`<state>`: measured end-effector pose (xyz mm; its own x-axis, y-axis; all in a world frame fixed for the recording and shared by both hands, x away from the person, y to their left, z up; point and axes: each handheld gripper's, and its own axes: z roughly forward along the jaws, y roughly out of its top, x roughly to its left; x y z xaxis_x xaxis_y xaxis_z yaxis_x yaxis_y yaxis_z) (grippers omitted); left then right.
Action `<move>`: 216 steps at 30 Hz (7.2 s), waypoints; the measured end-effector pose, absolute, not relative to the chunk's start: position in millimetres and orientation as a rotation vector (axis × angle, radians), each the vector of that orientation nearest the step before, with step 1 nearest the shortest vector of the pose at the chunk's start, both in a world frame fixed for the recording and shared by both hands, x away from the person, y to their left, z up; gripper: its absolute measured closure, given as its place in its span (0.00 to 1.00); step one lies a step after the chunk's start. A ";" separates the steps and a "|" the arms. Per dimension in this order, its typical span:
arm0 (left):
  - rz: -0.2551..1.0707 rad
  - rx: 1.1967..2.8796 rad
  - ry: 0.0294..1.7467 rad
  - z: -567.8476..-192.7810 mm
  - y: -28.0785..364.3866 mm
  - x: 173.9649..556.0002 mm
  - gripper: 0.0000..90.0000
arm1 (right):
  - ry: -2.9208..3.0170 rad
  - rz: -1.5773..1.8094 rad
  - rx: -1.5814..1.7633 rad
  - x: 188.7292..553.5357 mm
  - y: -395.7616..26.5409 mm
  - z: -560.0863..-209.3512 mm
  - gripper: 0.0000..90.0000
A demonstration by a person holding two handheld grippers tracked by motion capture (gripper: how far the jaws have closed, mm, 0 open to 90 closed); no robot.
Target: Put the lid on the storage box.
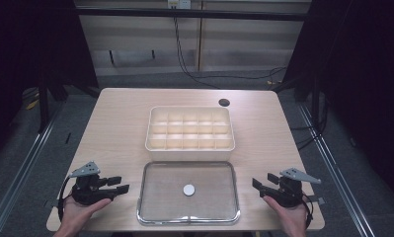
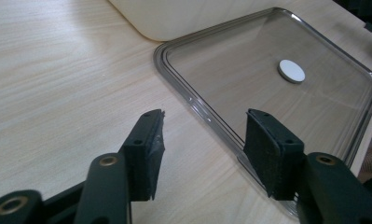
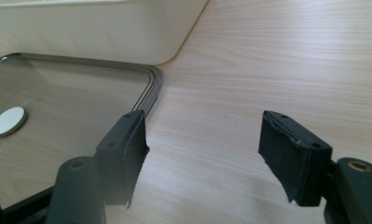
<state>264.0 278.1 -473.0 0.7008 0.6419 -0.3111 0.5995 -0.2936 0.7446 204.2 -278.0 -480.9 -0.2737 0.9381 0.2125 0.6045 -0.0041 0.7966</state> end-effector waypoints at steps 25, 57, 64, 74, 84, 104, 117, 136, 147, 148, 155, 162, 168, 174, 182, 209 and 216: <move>0.036 2.038 0.922 -456.4 256.7 272.5 0.56 | 2.064 1.209 1.605 219.6 -255.6 -462.9 0.42; 0.035 2.158 0.960 -481.2 233.3 292.8 0.50 | 2.145 1.191 1.591 261.4 -225.1 -476.1 0.49; 0.013 2.198 0.944 -489.3 226.6 291.0 0.51 | 2.187 1.180 1.589 260.2 -221.5 -482.2 0.50; -0.006 2.185 0.938 -492.8 225.0 291.4 0.54 | 2.215 1.073 1.624 262.7 -217.5 -494.8 0.54; -0.004 2.198 0.906 -493.0 218.4 287.3 0.53 | 2.218 1.057 1.586 261.3 -209.6 -497.2 0.61; 0.019 2.194 0.890 -494.2 214.6 283.6 0.51 | 2.090 1.266 1.816 263.4 -224.8 -503.8 0.67; 0.017 2.195 0.892 -494.1 215.5 284.8 0.53 | 1.964 1.506 1.946 260.7 -239.7 -505.8 0.69; -0.007 2.190 0.875 -494.6 214.4 283.3 0.52 | 2.028 1.649 1.845 260.2 -232.8 -497.2 0.72; -0.018 2.189 0.863 -495.0 215.1 284.9 0.52 | 2.128 1.745 1.722 262.7 -225.0 -489.9 0.71; -0.014 2.187 0.862 -495.2 214.8 284.6 0.52 | 2.124 1.751 1.726 263.3 -225.3 -490.0 0.71; -0.013 2.178 0.875 -495.4 215.3 285.4 0.48 | 2.116 1.780 1.740 263.5 -227.9 -489.9 0.76; -0.017 2.136 0.924 -496.9 219.0 290.9 0.33 | 2.103 1.856 1.691 261.7 -230.1 -485.6 0.79; -0.031 2.105 0.931 -498.8 218.6 295.3 0.30 | 2.115 1.845 1.645 260.1 -228.7 -479.0 0.79; -0.056 2.090 0.926 -499.8 218.1 297.6 0.26 | 2.128 1.845 1.562 257.5 -226.7 -470.9 0.79; -0.147 2.053 0.924 -501.1 216.4 300.9 0.30 | 2.136 1.839 1.515 254.9 -225.1 -465.9 0.79; -0.179 2.007 0.881 -489.1 221.1 298.9 0.61 | 2.100 1.650 1.677 257.4 -232.5 -475.7 0.66; -0.212 1.968 0.879 -484.7 218.8 297.5 0.65 | 2.074 1.658 1.711 256.3 -234.1 -475.1 0.65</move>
